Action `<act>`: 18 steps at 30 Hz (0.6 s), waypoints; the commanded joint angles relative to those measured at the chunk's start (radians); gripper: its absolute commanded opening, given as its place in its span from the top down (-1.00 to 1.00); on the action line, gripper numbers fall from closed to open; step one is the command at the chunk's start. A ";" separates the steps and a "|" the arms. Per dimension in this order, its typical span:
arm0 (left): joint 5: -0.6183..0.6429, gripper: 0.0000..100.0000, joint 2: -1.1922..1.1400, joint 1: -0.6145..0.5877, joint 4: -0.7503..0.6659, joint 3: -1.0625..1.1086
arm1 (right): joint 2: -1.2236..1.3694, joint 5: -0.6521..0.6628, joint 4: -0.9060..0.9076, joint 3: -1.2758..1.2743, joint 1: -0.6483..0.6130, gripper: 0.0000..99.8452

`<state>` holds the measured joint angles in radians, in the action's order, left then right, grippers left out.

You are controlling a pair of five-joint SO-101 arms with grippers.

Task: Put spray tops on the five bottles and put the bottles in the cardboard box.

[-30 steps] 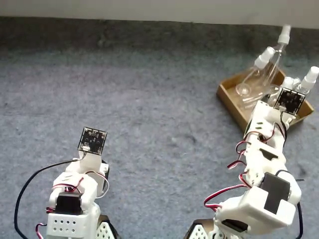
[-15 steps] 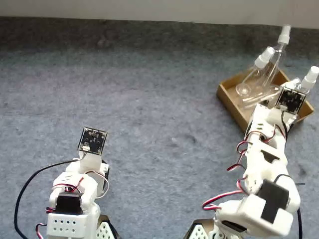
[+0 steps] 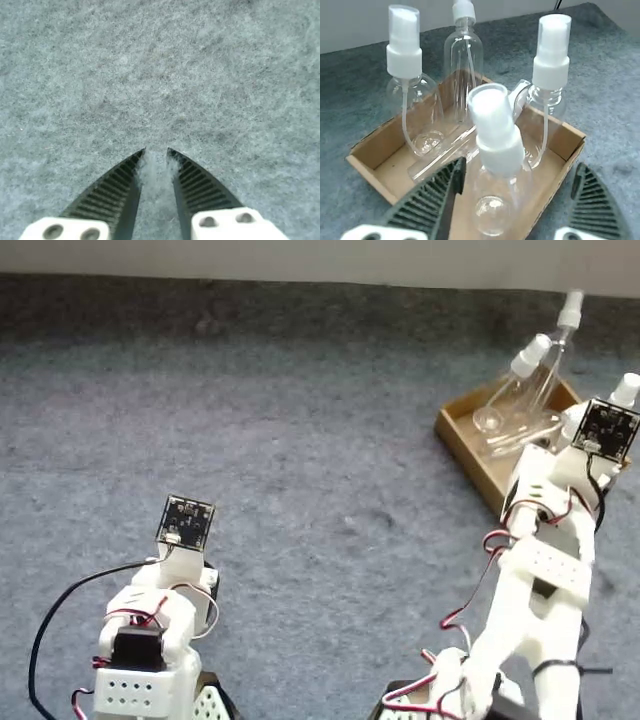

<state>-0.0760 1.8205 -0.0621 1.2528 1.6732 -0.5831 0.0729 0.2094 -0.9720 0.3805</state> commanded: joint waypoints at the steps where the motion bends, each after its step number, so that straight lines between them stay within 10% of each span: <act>1: -0.003 0.92 0.010 -0.008 0.002 -0.015 | -0.173 0.012 0.162 0.022 -0.021 0.41; 18: -0.008 0.93 0.007 -0.005 0.077 0.022 | -0.872 0.012 0.679 0.015 -0.352 0.71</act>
<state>-0.0760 1.8205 -0.0621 1.3464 1.6640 -1.3610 0.0729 0.8523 -0.9720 0.0829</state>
